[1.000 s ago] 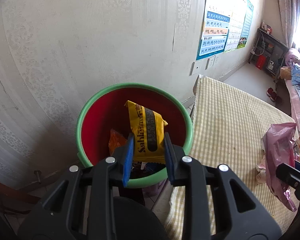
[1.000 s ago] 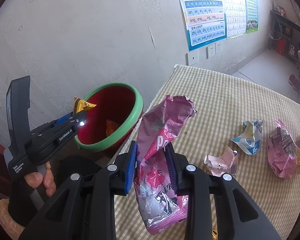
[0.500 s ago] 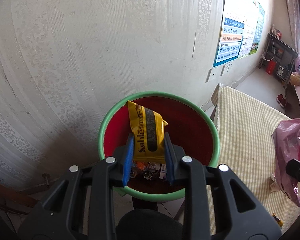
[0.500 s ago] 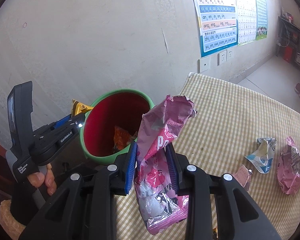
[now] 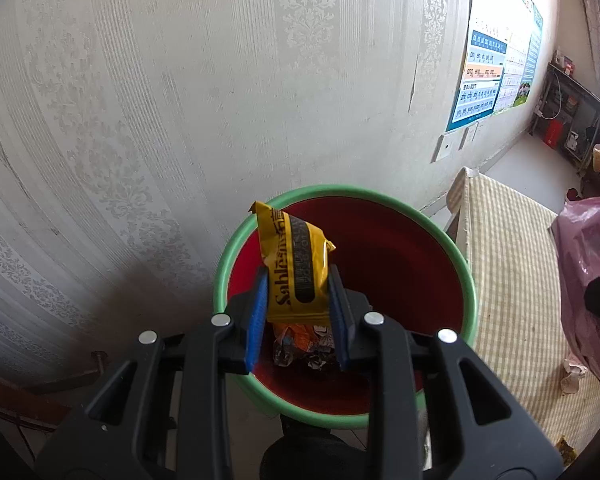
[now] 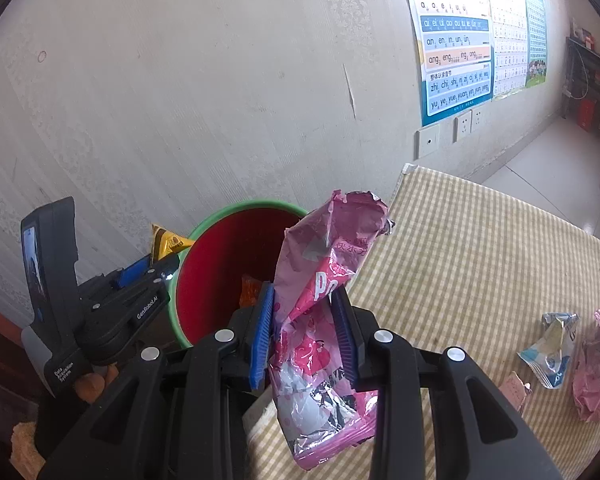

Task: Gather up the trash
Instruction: 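Open both grippers over the bin to drop the yellow wrapper and pink foil bag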

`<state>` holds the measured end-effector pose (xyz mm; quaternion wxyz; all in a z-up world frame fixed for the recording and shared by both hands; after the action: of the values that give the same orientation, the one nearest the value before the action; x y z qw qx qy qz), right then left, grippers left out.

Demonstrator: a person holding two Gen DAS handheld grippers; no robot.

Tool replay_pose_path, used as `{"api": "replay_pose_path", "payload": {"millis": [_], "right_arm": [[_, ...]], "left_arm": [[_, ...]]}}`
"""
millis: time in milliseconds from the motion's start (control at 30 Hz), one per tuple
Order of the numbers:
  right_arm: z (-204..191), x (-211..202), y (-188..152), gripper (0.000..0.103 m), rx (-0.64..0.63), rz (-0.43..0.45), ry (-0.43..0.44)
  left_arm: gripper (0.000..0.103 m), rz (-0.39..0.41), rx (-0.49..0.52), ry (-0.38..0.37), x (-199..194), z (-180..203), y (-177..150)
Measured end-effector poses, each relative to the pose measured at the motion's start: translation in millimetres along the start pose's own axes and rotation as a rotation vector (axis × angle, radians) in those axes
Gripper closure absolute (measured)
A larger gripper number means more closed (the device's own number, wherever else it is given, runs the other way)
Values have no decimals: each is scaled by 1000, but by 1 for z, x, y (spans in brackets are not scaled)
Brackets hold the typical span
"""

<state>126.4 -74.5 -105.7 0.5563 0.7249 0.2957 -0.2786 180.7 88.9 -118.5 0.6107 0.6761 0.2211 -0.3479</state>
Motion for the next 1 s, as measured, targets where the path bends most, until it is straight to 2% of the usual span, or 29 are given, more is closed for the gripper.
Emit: {"api": "replay_pose_path", "payload": {"millis": [267, 333, 367, 400, 433, 467, 600, 733, 1000], "right_arm": [[-19, 25, 22, 72, 44, -14, 83], [-23, 29, 25, 64, 57, -8, 113], [-25, 31, 27, 49, 61, -8, 120], [-25, 31, 28, 43, 65, -3, 119], [-25, 30, 28, 43, 66, 4, 116], [-24, 29, 28, 43, 65, 7, 115], [-12, 17, 22, 42, 90, 21, 92], [6, -3, 12, 42, 96, 40, 46], [54, -46, -32, 36, 85, 43, -82]], "left_arm": [[76, -25, -19, 24, 15, -13, 4], [75, -30, -29, 35, 18, -16, 4], [72, -27, -39, 43, 19, -18, 3], [58, -27, -46, 45, 19, -19, 3], [45, -25, -51, 39, 19, -20, 2], [42, -22, -53, 37, 18, -21, 1], [37, -26, -31, 50, 15, -19, -3], [31, 2, -7, 65, 4, -13, -3], [29, 27, 45, 36, -18, 15, -10]]}}
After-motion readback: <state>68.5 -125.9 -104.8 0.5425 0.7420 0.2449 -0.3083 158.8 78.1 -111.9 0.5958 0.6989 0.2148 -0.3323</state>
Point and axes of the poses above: each gripper's, at about its wrist camera, not at the fingertips, and x roughly the way its jaws point, z to its right, y to its top, the point moved 4 cm from there along x, roughly the way its jaws point, and after that the axes turned 4 degrees about -y, right-handed, at the moved point
